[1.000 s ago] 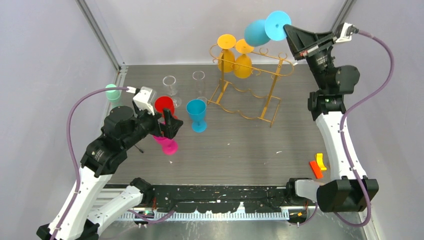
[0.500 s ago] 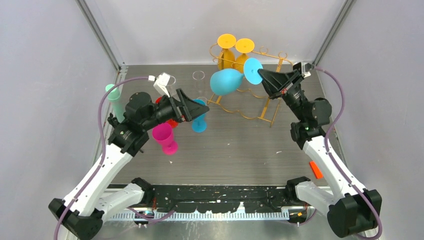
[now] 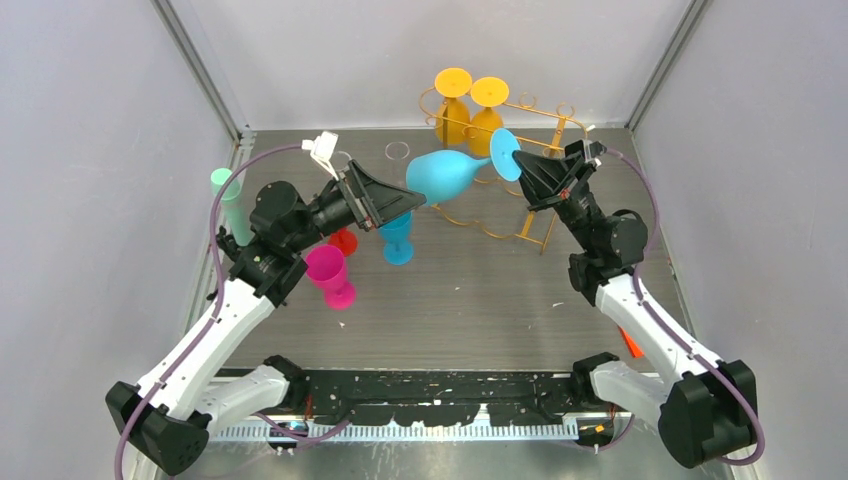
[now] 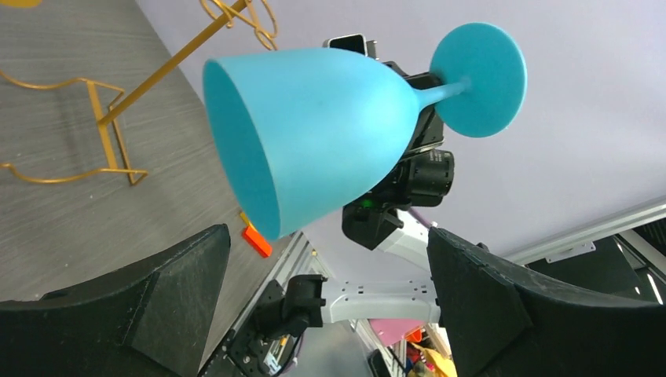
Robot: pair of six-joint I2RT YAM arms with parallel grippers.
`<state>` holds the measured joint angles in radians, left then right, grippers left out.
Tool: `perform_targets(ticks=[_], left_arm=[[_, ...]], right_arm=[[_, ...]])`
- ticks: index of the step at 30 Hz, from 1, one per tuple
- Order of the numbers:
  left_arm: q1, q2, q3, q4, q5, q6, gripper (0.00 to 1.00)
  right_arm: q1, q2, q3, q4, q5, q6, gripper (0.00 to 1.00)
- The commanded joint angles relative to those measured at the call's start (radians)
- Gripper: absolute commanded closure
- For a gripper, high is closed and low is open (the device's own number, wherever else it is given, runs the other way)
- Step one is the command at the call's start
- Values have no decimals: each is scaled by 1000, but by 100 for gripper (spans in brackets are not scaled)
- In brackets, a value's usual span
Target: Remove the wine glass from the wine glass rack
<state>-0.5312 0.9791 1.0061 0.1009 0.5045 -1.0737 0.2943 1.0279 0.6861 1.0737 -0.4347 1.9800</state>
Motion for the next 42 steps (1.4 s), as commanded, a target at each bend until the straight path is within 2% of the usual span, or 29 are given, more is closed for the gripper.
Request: perform_targets(ticks=[1, 6, 8, 15, 29, 33, 38, 40, 42], left_arm=[[5, -11, 20, 103, 36, -4, 0], [5, 14, 42, 176, 119, -63, 0], [5, 19, 43, 215, 144, -107, 3], [5, 21, 51, 330, 217, -195, 22], [5, 28, 68, 352, 265, -190, 57], [5, 21, 70, 321, 265, -158, 73], [5, -6, 80, 229, 243, -90, 87], [5, -15, 83, 195, 235, -66, 97], [5, -25, 88, 152, 224, -37, 100]], right_arm=[[22, 14, 4, 137, 31, 67, 100], [43, 39, -1, 144, 32, 88, 100], [50, 55, -7, 148, 39, 96, 100], [71, 129, -23, 230, 100, 150, 100], [125, 220, -47, 273, 124, 181, 100], [128, 236, -61, 295, 142, 191, 100], [129, 235, -69, 299, 158, 188, 100], [129, 237, -72, 300, 161, 187, 100], [129, 240, -78, 306, 166, 186, 94]])
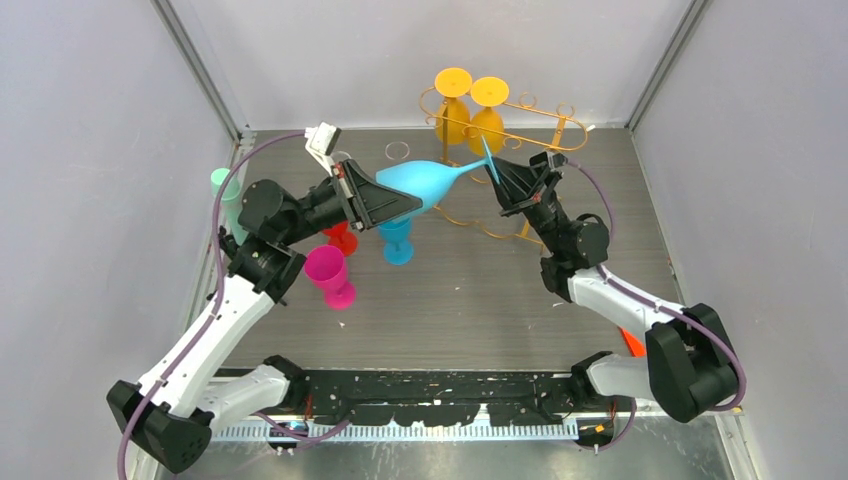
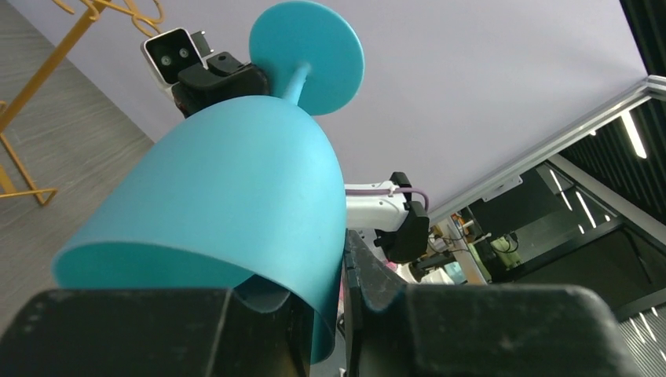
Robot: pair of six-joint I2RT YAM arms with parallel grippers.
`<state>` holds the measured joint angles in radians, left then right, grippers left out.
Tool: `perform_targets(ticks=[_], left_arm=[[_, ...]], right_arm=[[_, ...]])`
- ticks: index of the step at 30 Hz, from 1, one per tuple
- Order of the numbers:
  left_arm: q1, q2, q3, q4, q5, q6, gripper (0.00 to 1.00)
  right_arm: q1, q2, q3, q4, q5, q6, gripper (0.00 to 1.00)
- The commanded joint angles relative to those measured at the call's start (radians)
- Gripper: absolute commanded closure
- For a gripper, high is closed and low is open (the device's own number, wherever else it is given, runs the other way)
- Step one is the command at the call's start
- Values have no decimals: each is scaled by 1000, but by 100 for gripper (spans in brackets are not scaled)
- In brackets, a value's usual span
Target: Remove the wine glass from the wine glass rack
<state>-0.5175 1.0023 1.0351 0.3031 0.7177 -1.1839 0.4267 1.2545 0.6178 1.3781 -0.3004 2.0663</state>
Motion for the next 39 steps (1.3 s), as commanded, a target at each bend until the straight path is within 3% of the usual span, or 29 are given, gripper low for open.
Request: perform_targets(ticks=[1, 2, 3, 5, 9, 13, 16, 20, 22, 28, 39], left_arm=[[-8, -53, 62, -80, 4, 95, 100], [-9, -60, 66, -116, -5, 122, 100], [-9, -66, 76, -167, -19, 156, 100], [-8, -80, 105, -314, -49, 269, 100], [-9, -85, 236, -807, -173, 618, 100], [-9, -60, 324, -1118, -228, 813, 100], [-9, -12, 361, -1296, -189, 910, 100], [-12, 45, 367, -1424, -228, 959, 100], [-25, 61, 352, -1433, -249, 961, 100], [-142, 182, 327, -1422, -493, 919, 100], [-299, 514, 408, -1350, -707, 860, 100]], right_arm=[[-3, 13, -18, 8, 40, 94, 79], [-3, 12, -23, 11, 45, 88, 72], [-3, 7, -37, 11, 57, 66, 55], [-3, -6, -60, -10, 71, 28, 38], [-3, -54, -106, -130, 86, -68, 22], [-5, -139, -131, -367, 96, -202, 21], [-5, -247, -98, -719, 128, -378, 22], [-4, -376, 12, -1219, 245, -606, 24], [-5, -426, 46, -1339, 287, -674, 24], [-5, -509, 76, -1491, 383, -756, 25], [-5, -520, 91, -1537, 375, -786, 26]])
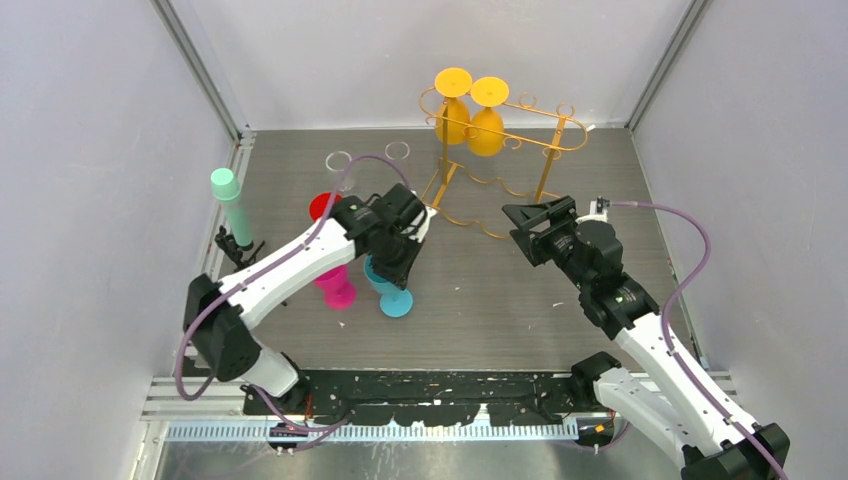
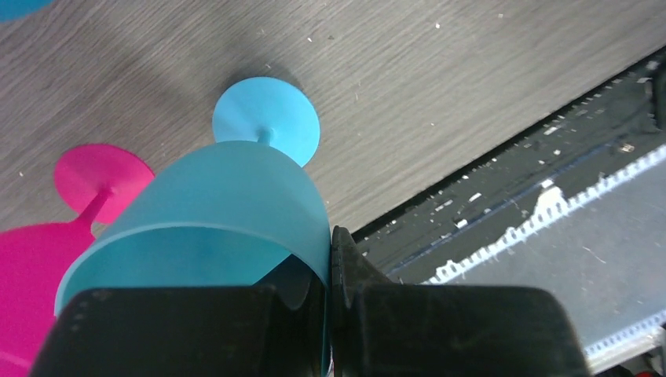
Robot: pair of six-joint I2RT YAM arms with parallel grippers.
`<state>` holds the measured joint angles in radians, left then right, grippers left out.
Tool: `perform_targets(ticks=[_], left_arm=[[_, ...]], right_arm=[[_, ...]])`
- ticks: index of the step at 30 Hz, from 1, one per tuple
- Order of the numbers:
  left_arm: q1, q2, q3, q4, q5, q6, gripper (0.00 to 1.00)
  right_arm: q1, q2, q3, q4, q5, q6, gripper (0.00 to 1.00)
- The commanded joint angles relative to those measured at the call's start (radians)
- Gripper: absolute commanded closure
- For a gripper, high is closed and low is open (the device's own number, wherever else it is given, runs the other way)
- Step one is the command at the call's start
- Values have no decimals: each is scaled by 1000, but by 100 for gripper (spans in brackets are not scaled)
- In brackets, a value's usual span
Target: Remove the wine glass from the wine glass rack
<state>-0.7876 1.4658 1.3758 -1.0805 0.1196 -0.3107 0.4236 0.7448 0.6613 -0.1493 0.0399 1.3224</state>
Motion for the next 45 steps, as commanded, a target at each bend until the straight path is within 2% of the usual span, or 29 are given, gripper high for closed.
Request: perform_targets(ticks=[1, 7, 9, 16, 18, 23, 27, 32, 36, 40, 45], left_arm=[[-32, 71, 72, 38, -111, -12, 100], [-36, 136, 75, 67, -150, -16, 100], [-38, 145, 69, 70, -157, -14, 95], [-38, 134, 71, 59, -172, -5, 61], [-38, 97, 74, 70, -168, -1, 50], [-38, -34, 100, 103, -137, 19, 32], [-38, -160, 103, 140, -152, 45, 17], [-36, -339, 32, 229, -224, 56, 1], [-36, -464, -58, 336, -264, 62, 0], [-36, -549, -120, 388, -289, 66, 0], [-36, -596, -149, 396, -297, 72, 0]], right_arm=[[-1, -13, 48, -12, 35, -43, 26], [-2, -31, 57, -35, 36, -60, 26], [-2, -35, 59, -42, 41, -69, 26], [-2, -27, 70, -47, 30, -73, 26], [-2, -22, 81, -57, 22, -83, 26], [-2, -4, 157, -117, 17, -138, 26], [-2, 33, 269, -184, 5, -210, 26], [-2, 166, 507, -279, -58, -338, 31], [-2, 309, 703, -323, -52, -413, 37], [-2, 463, 894, -351, 62, -441, 38], [-2, 661, 1048, -348, 180, -432, 40]])
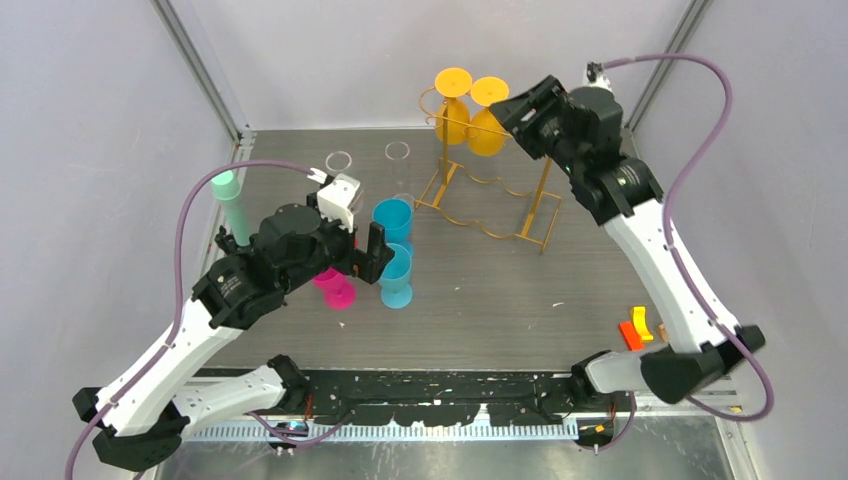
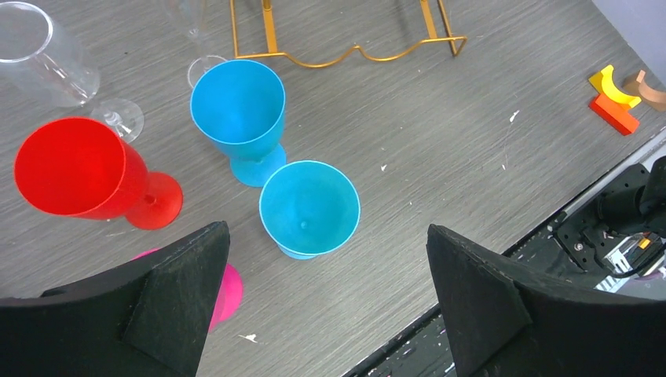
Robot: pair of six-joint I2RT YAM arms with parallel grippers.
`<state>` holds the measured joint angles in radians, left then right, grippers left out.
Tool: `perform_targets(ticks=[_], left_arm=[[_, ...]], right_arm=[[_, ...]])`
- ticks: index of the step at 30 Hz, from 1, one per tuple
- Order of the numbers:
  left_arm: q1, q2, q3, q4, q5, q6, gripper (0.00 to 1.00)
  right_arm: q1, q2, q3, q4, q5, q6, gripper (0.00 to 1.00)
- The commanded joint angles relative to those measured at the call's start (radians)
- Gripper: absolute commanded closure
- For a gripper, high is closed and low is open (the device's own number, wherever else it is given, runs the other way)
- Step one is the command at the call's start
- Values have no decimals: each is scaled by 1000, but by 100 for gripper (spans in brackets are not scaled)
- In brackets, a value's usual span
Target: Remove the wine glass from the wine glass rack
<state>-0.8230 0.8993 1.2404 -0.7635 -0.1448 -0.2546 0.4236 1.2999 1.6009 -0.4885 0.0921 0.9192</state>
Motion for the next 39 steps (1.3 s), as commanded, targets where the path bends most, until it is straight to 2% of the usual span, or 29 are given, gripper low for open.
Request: perform_targets(ticks=[1, 5, 12, 20, 26, 39], left_arm=[[-1, -30, -13, 78, -38, 9, 0], [-1, -7, 18, 44, -23, -30, 0], [-1, 5, 1, 45, -1, -38, 0], [-1, -6, -9, 46, -7, -40, 0], [-1, -14, -11, 44, -8, -40, 0], [-1, -51, -27, 42, -38, -41, 0]], right_arm=[[-4, 126, 141, -5, 141, -27, 41], [-25, 247, 229, -2, 158, 3, 44], [-69, 346, 328, -24, 154, 46, 49], [-94, 381, 311, -17, 147, 73, 51], [-118, 386, 261, 80, 110, 109, 51], [-133, 430, 239, 148, 28, 152, 59]])
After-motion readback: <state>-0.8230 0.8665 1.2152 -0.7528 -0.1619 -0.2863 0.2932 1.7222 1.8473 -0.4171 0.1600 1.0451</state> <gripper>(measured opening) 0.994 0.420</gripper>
